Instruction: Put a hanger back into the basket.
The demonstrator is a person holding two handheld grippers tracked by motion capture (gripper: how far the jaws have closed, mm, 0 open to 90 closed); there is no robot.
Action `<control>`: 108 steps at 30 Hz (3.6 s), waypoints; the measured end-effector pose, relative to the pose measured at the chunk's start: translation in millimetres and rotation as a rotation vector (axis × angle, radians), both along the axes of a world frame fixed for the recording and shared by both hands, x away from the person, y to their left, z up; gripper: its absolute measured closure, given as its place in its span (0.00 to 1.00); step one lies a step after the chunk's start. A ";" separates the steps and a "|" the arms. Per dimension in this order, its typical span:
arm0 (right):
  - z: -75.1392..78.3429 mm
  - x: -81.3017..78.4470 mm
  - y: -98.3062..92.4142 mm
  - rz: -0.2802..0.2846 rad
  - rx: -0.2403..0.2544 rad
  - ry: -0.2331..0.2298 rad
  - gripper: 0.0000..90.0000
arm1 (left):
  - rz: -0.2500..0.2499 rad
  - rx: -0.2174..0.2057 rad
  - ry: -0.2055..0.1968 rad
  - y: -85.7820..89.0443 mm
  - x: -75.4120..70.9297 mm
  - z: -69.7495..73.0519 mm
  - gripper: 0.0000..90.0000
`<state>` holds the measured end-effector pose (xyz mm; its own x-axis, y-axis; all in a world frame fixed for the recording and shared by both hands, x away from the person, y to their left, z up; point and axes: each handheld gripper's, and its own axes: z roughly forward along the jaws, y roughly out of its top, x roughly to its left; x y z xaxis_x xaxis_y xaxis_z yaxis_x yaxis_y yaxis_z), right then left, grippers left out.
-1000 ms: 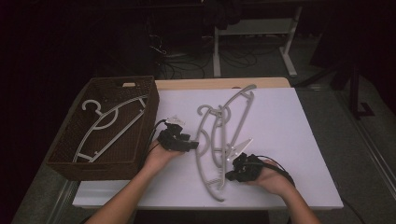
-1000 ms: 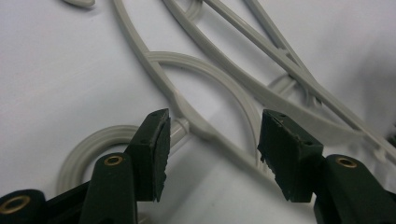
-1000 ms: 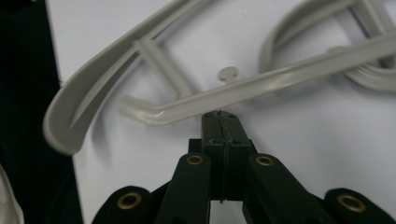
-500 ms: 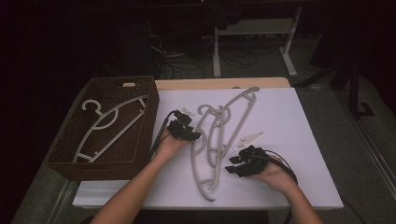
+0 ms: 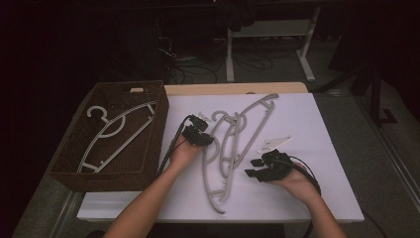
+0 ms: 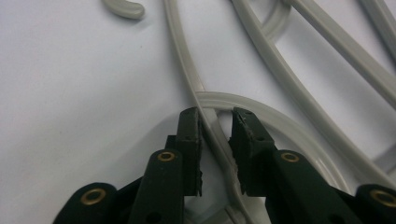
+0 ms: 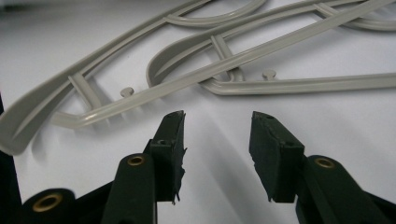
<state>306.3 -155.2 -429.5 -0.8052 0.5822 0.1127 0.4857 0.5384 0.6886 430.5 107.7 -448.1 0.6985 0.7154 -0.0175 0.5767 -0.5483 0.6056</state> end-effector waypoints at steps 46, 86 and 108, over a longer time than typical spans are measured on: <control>12.9 10.4 -15.1 -0.113 0.023 -0.061 0.99 | -0.156 -0.204 0.077 24.9 -42.2 27.0 0.44; -13.2 56.4 -0.5 -0.204 -0.129 0.012 1.00 | -0.211 -0.098 0.106 20.1 -67.3 -2.0 0.41; -14.3 57.0 -0.9 -0.205 -0.121 0.017 1.00 | -0.181 -0.062 0.092 7.0 -61.7 -0.9 0.82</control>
